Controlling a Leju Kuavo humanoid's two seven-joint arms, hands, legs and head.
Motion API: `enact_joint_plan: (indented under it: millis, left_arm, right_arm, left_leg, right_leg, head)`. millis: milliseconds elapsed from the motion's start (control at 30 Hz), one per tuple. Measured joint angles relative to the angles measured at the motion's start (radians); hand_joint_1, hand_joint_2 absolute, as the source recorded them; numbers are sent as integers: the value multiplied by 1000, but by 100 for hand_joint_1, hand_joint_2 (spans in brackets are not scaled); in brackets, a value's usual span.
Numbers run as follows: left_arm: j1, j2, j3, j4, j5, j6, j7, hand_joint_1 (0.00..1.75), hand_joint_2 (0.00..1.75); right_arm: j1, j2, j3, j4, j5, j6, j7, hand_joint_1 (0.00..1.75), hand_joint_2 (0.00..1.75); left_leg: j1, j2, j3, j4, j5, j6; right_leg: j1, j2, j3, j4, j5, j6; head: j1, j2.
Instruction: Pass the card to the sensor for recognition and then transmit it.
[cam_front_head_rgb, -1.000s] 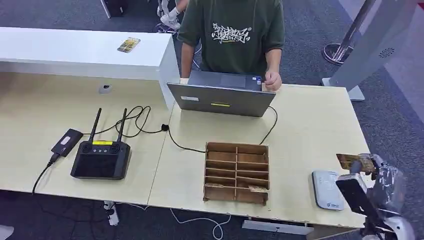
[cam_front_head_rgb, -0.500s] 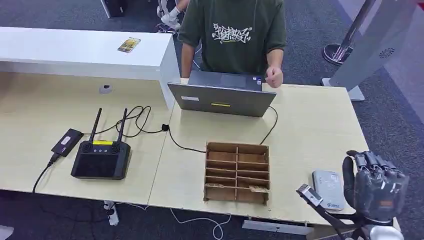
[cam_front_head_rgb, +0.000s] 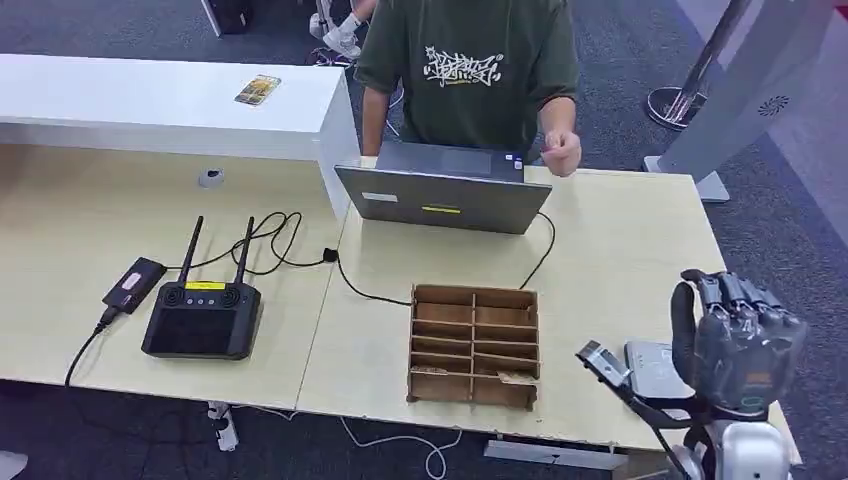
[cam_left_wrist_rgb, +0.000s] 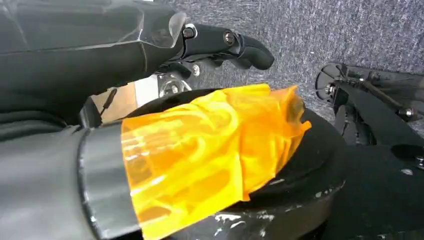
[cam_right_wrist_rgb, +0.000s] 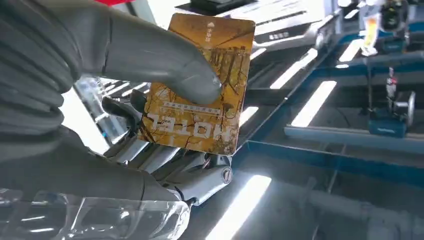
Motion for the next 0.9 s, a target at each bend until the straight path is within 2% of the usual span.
enact_joint_plan:
  millis: [300,500,633,900]
  left_arm:
    - [-8,1,-55,0,-10,-8,24,0,0]
    - [-16,2,-81,-1,-22,-15,35,0,0]
    - [-21,3,-102,-1,-33,-18,44,0,0]
    - [-29,10,-140,-2,-60,-29,66,0,0]
  right_arm:
    - [-217,41,131,122,-59,0,-16,175,175]
    - [-386,74,226,283,-103,8,19,175,175]
    - [-502,95,279,403,-114,37,50,175,175]
    - [-685,147,331,617,-103,50,80,175,175]
  left_leg:
    - [0,1,1,0,1,-1]
    - [0,0,1,0,2,-2]
    - [0,0,0,0,2,-2]
    - [0,0,0,0,2,-2]
  right_leg:
    - [0,1,0,1,0,0]
    - [0,1,0,1,1,-1]
    - [0,1,0,1,1,-1]
    - [0,1,0,1,1,-1]
  head:
    - [0,0]
    - [0,0]
    - [0,0]
    - [0,0]
